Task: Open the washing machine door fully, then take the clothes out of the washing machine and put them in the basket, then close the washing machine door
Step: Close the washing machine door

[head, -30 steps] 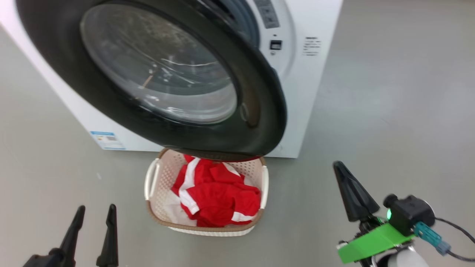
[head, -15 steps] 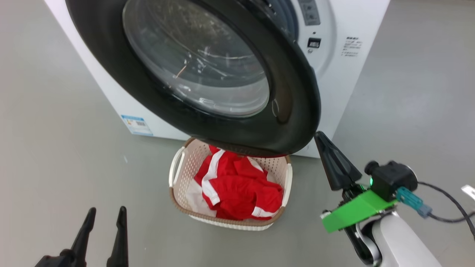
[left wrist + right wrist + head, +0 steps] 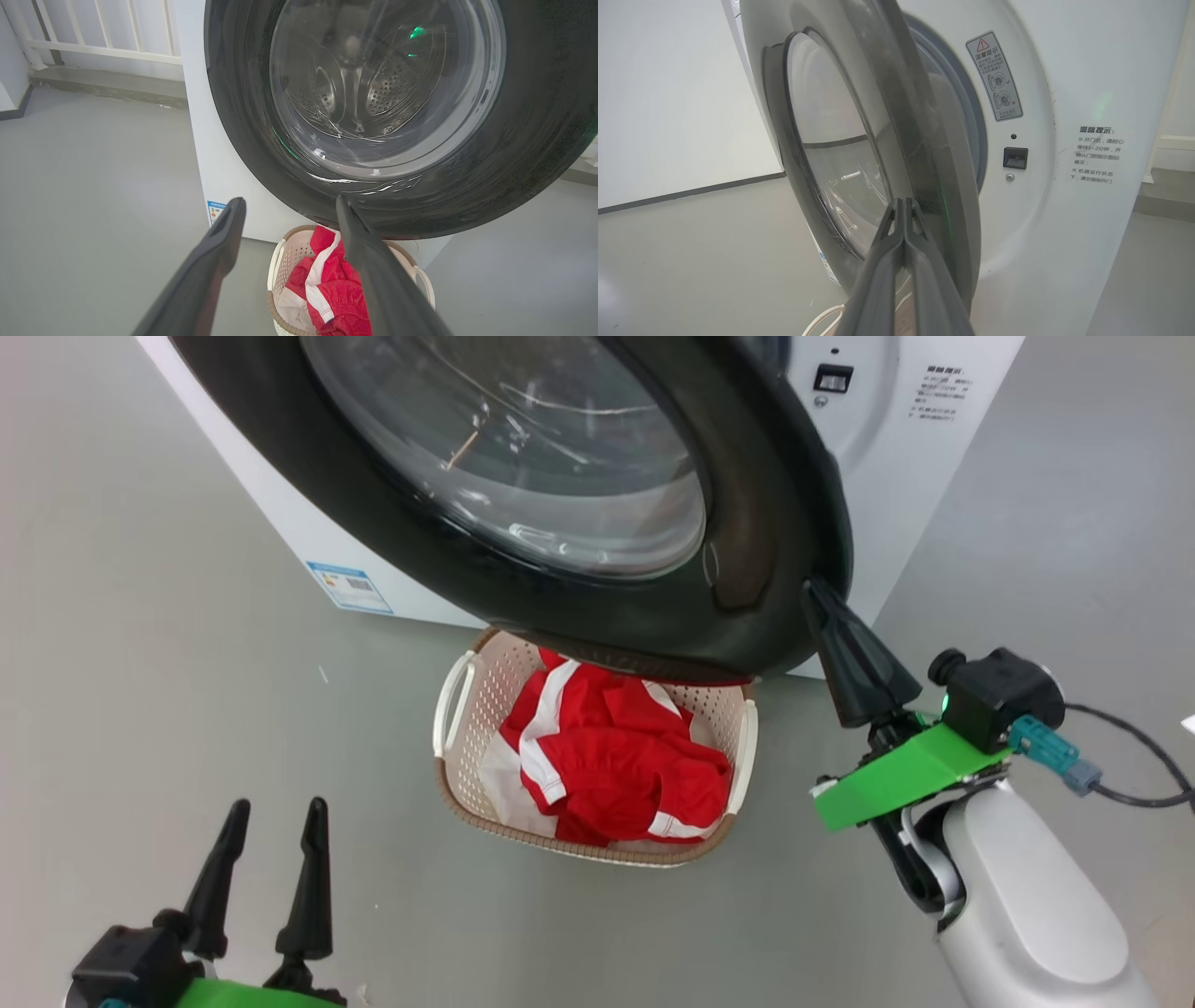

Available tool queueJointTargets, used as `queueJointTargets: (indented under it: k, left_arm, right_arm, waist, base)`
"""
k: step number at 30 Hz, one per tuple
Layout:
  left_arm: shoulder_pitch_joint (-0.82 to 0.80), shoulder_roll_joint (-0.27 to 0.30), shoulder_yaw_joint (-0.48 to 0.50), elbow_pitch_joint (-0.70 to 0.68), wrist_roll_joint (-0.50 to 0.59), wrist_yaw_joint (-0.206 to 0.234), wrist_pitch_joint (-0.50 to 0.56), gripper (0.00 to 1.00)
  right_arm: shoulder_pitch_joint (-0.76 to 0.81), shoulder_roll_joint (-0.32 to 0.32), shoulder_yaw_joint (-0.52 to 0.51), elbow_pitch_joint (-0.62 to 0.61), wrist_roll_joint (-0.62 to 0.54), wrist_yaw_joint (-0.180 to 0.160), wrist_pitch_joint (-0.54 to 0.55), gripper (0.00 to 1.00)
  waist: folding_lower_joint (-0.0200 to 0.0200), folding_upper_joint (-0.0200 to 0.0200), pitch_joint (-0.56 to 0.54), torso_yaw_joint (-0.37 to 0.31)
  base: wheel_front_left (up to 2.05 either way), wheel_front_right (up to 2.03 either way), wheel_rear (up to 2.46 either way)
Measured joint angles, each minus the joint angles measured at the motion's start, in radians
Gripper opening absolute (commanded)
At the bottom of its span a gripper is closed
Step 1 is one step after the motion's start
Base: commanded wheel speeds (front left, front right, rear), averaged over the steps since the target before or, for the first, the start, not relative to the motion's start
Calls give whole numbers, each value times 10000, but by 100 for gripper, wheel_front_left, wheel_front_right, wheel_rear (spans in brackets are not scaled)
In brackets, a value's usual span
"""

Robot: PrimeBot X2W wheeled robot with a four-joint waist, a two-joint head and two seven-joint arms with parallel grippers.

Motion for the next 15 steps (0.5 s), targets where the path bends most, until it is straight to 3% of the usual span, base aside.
queueJointTargets:
  k: [15]
  left_arm:
    - [-872, 2, -368, -10, -178, 0, 0, 100]
  right_arm:
    - [-1413, -29, -729, 228, -19, 2, 0, 0]
  waist:
    - [-1, 0, 935, 79]
  base:
    - [0, 0, 0]
